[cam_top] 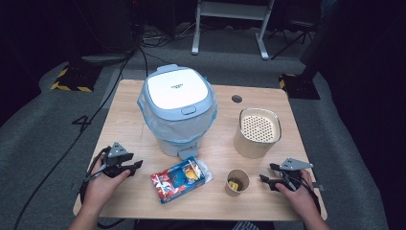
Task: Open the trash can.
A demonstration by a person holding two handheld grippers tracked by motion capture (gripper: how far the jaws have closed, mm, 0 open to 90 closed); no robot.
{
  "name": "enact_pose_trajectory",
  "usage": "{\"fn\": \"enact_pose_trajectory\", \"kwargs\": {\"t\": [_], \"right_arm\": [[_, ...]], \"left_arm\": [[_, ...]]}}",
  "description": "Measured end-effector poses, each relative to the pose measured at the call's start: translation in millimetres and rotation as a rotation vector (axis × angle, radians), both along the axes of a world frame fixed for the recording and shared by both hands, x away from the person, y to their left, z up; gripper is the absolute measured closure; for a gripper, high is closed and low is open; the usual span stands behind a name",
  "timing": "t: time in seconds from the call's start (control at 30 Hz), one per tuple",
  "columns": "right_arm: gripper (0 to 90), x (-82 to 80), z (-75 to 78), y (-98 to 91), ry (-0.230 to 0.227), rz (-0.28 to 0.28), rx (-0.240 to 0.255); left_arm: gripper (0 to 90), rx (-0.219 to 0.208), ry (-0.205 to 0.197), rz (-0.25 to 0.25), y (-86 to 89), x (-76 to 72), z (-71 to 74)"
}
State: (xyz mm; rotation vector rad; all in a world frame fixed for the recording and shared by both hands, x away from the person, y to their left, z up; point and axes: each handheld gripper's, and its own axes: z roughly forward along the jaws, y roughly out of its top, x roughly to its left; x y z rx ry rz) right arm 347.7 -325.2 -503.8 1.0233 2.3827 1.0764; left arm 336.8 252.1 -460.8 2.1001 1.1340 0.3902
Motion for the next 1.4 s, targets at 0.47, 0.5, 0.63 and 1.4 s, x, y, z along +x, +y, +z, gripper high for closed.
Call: {"fn": "enact_pose_trajectory", "kwargs": {"t": [0.47,0.5,0.63,1.4], "right_arm": [[31.2,0.4,-0.1,-0.1,-0.001,0.003,-0.002],[31.2,0.4,-0.1,-0.1,-0.001,0.003,-0.002],[31.2,0.4,-0.1,-0.1,-0.001,0.003,-0.002],[32.0,0.6,0.0,-0.4,0.002,0.001,0.004]], "left_arm": [[59.3,-0.095,-0.034,-0.145,-18.8,5.7,51.3],[59.9,-0.103,-0.034,-0.151,-20.3,5.9,55.9],[61.8,-0.113,-0.051,-0.187,-25.2,7.7,75.6],[73.2,-0.272,-0.174,-0.421,-50.1,19.6,149.5]]}}
